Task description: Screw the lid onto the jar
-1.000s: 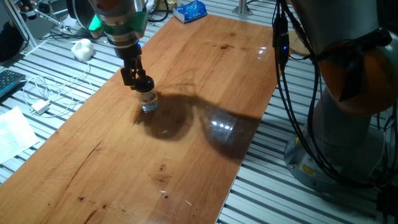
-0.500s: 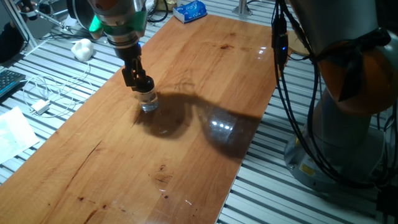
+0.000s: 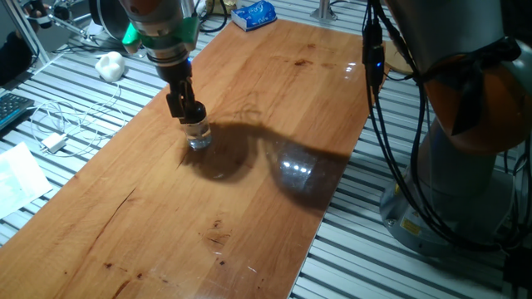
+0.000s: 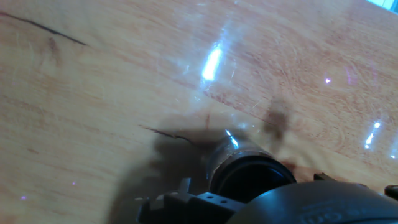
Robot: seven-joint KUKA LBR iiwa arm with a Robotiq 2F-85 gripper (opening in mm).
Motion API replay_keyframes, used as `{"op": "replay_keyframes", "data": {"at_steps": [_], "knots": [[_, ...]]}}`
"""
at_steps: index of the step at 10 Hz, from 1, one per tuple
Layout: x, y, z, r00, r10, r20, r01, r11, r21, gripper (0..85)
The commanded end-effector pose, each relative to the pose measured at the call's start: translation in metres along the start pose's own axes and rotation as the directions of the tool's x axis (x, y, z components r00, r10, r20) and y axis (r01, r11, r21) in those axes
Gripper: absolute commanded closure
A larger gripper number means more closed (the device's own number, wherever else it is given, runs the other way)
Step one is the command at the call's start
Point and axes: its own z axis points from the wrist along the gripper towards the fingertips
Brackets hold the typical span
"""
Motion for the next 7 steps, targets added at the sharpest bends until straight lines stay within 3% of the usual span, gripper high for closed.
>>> {"op": "replay_keyframes", "data": {"at_steps": [1, 4, 5, 7], "knots": [[0.0015, -0.0001, 0.0015, 1.0, 0.0, 0.001, 0.0, 1.0, -0.001, 0.0], [0.0035, -0.0031, 0.0042, 1.0, 0.0, -0.001, 0.0, 1.0, -0.009, 0.0], [0.0036, -0.0029, 0.0041, 1.0, 0.0, -0.002, 0.0, 1.0, -0.013, 17.0], [0.0037, -0.0028, 0.0042, 1.0, 0.0, -0.006, 0.0, 1.0, -0.016, 17.0]]}}
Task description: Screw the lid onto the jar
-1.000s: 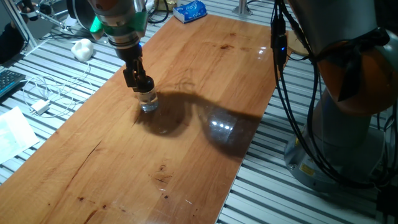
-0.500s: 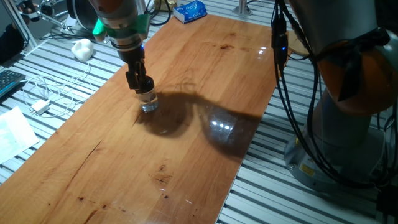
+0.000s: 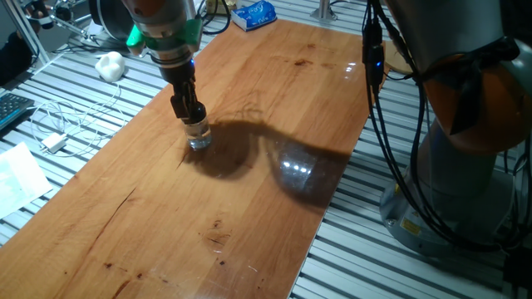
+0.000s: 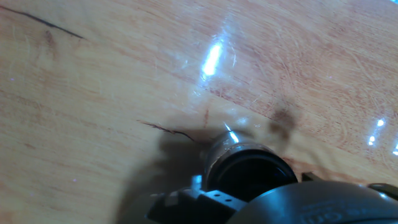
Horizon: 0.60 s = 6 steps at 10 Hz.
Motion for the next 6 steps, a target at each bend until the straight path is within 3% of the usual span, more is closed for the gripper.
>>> {"op": "replay_keyframes", "data": {"at_steps": [1, 6], "knots": [[0.0, 0.0, -0.0002, 1.0, 0.002, 0.001, -0.002, 1.0, -0.003, 17.0], [-0.0002, -0.0004, -0.0002, 1.0, 0.012, 0.001, -0.012, 1.0, 0.002, 17.0]]}}
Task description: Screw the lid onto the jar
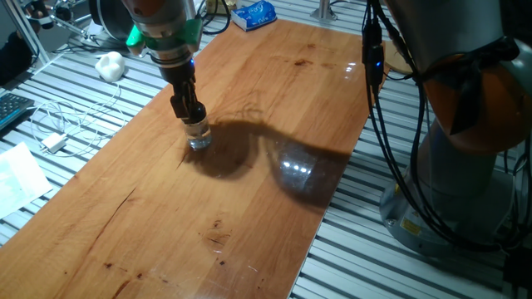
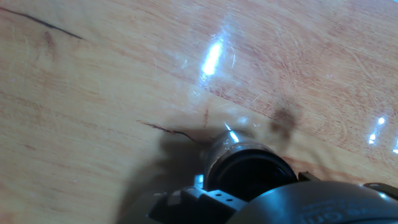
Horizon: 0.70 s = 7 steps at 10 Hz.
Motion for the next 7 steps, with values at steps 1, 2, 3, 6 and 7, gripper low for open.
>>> {"op": "replay_keyframes", "data": {"at_steps": [1, 2, 3, 6, 7], "knots": [[-0.0001, -0.0002, 0.0002, 1.0, 0.003, 0.0, -0.003, 1.0, 0.0, 17.0], [-0.0001, -0.0003, 0.0002, 1.0, 0.003, 0.0, -0.003, 1.0, 0.0, 17.0], [-0.0002, -0.0004, 0.0001, 1.0, 0.003, 0.0, -0.003, 1.0, 0.0, 17.0], [-0.0003, -0.0006, 0.0002, 1.0, -0.002, -0.002, 0.002, 1.0, -0.001, 17.0], [-0.0004, -0.0007, 0.0003, 1.0, -0.002, -0.002, 0.002, 1.0, -0.001, 17.0]]}}
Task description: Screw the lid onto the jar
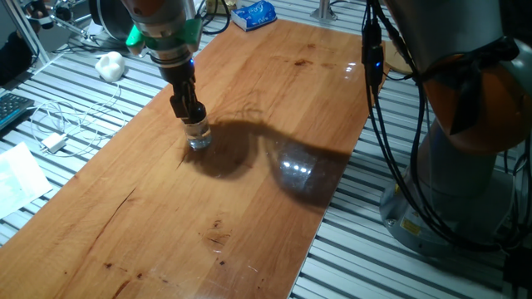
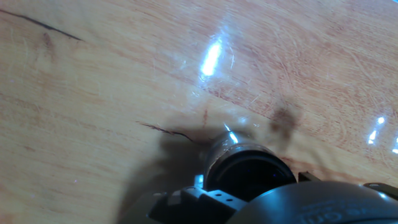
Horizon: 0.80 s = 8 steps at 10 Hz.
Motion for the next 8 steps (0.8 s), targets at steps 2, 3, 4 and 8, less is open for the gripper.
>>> {"op": "replay_keyframes", "data": {"at_steps": [2, 3, 4, 8], "knots": [[-0.0003, -0.0003, 0.0004, 1.0, -0.002, -0.002, 0.002, 1.0, -0.001, 34.0], [-0.0005, -0.0003, 0.0003, 1.0, 0.0, -0.004, 0.0, 1.0, 0.0, 34.0], [-0.0007, -0.0006, 0.0001, 1.0, 0.003, -0.004, -0.003, 1.0, 0.001, 34.0], [-0.0011, -0.0012, 0.0008, 0.999, 0.048, -0.001, -0.048, 0.999, -0.01, 34.0]]}}
